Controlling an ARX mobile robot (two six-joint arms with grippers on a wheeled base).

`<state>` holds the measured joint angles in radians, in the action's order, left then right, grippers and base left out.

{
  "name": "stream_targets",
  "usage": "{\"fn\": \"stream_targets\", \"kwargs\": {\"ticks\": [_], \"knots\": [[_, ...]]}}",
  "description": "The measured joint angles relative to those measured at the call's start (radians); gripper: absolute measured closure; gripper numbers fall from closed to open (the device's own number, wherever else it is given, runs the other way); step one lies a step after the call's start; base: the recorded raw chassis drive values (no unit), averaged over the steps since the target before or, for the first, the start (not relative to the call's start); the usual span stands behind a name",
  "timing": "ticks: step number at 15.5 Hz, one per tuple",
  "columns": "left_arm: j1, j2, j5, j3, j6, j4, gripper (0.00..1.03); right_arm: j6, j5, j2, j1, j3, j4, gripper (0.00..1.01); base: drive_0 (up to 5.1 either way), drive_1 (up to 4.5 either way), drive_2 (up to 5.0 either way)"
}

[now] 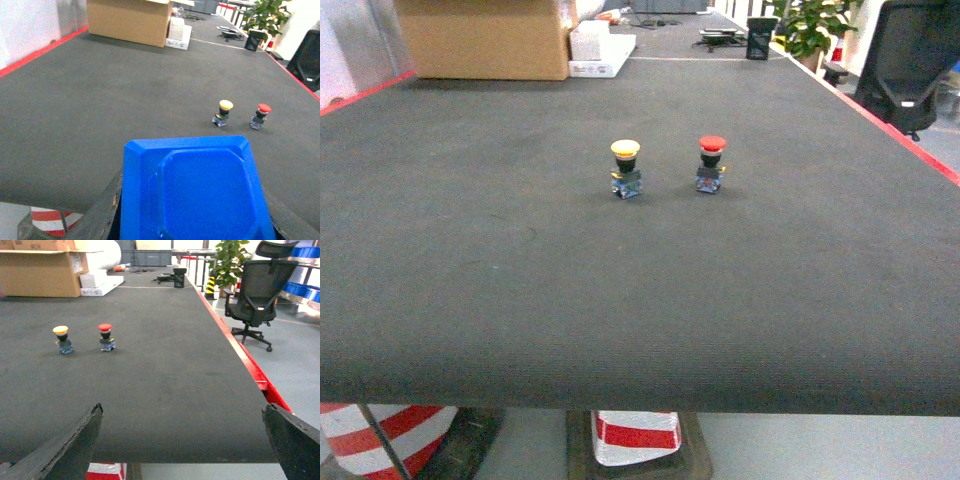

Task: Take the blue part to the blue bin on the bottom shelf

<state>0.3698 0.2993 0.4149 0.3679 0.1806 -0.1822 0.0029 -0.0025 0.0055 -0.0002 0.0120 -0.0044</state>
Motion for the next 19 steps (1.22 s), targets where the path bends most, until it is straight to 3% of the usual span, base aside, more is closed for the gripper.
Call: {"fn": "stream_targets", "kwargs": {"ticks": [19], "knots": [[0.002,0.004,-0.004,0.0,0.0,0.0,0.59,0.0,0.002,0.0,0.0,0.0,-0.001,0.03,-1.7,-1.67,-1.7]]}}
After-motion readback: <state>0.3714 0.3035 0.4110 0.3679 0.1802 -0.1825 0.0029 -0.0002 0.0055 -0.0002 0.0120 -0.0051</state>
